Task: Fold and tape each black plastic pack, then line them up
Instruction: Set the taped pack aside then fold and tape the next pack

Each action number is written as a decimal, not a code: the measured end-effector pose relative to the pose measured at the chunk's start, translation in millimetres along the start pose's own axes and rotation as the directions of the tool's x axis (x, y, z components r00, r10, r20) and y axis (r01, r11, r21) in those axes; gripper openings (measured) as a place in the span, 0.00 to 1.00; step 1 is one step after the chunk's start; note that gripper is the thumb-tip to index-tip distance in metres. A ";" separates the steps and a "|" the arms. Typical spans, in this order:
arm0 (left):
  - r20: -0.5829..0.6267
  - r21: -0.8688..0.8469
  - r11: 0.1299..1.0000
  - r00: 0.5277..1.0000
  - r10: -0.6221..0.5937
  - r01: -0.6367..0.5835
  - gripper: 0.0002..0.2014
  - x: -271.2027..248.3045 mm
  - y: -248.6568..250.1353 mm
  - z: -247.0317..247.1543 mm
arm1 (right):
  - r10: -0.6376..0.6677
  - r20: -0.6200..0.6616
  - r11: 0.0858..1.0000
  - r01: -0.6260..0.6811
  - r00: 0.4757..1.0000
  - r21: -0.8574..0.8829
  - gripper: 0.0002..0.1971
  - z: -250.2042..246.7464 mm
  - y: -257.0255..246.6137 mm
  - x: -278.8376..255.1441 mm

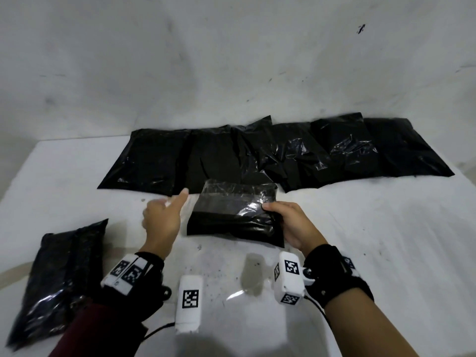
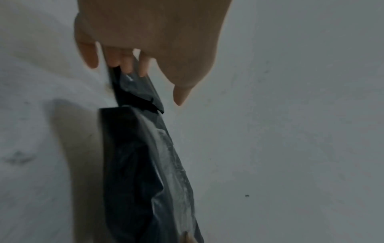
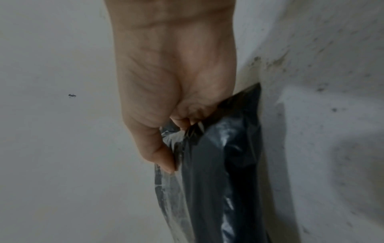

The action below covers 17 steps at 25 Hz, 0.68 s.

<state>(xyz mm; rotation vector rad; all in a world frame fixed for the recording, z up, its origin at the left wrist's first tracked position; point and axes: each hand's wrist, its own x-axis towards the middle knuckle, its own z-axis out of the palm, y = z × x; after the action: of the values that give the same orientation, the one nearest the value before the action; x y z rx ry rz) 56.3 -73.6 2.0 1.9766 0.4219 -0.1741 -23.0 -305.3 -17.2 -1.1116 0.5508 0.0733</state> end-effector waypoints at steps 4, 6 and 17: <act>0.465 -0.301 0.859 0.850 -0.247 0.414 0.17 -19.4 -8.8 -0.1 | 0.076 0.023 0.995 -0.077 0.997 0.056 0.16 2.0 6.9 1.4; 0.548 -0.398 0.796 0.814 -0.192 0.456 0.16 -18.4 -11.5 2.7 | 0.117 0.065 0.990 -0.122 0.991 0.077 0.19 0.2 11.2 3.2; 0.482 -0.471 0.834 0.876 -0.030 0.288 0.08 -23.6 -10.6 2.0 | -0.443 -0.030 0.353 0.143 0.896 -0.925 0.24 40.8 -34.7 4.5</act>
<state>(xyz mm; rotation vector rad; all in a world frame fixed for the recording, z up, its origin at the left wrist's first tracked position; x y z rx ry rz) 30.7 -76.5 -0.6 1.2891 0.2863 -0.5632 7.8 -286.9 22.8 -2.3638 0.5432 -0.1354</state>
